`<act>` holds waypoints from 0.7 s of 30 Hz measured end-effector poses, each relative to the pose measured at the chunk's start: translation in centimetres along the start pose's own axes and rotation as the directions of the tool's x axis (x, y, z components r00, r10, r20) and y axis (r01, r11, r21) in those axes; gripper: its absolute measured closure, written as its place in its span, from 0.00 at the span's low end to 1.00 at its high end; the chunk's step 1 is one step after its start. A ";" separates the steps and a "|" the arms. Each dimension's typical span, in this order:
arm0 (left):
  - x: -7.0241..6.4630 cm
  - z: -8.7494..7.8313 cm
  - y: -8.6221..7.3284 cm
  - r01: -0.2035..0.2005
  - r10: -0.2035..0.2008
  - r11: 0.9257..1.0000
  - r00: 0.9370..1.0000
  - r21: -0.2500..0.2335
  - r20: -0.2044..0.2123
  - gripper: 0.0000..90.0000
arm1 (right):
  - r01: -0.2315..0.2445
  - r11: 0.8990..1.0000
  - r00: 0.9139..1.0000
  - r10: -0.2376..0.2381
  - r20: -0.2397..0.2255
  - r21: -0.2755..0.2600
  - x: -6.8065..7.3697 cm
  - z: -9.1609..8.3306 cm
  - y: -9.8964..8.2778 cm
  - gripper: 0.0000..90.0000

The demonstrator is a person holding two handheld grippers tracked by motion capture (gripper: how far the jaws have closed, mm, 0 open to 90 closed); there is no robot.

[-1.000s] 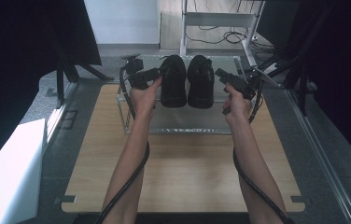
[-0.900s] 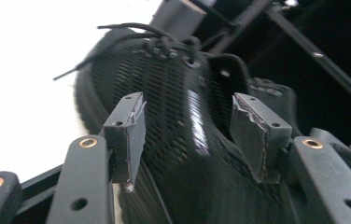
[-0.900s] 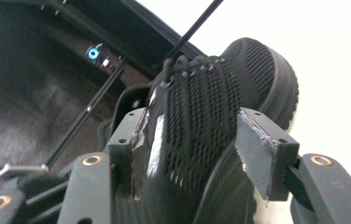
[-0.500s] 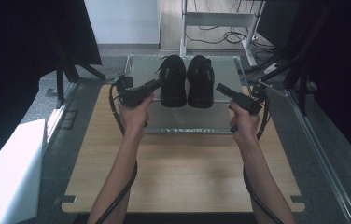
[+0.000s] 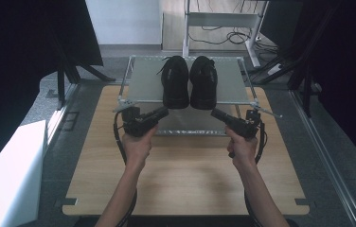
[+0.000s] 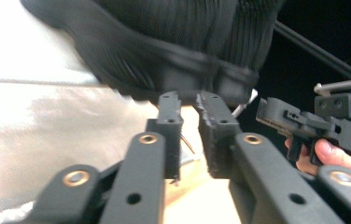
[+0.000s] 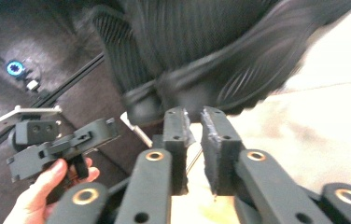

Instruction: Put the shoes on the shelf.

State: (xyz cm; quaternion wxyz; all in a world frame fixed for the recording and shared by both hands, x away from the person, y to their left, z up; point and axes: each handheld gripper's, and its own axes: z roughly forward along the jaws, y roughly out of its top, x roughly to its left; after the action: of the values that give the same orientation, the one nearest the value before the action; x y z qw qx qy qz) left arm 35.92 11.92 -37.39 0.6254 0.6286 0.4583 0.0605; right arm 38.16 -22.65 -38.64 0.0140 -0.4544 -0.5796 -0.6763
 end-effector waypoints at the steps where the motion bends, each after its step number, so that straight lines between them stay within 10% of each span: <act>1: -0.1 0.2 -0.2 -0.001 0.001 1.000 1.000 0.002 0.005 0.95 | -0.004 1.000 1.000 0.004 -0.005 0.004 0.0 0.1 -0.2 0.96; 7: -0.8 1.3 0.1 -0.025 0.025 1.000 1.000 -0.005 0.012 0.99 | -0.006 1.000 0.999 0.006 -0.045 -0.002 0.4 1.0 -0.6 1.00; 21: -0.1 3.2 1.0 0.004 -0.004 1.000 1.000 -0.001 -0.020 1.00 | -0.003 1.000 1.000 0.003 0.028 -0.020 0.1 2.6 -0.1 1.00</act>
State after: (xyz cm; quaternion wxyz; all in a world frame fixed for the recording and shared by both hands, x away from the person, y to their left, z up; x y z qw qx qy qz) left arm 38.40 9.75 -37.21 0.6214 0.6267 0.4656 0.0658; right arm 39.65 -20.48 -38.87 0.0025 -0.4648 -0.5722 -0.6756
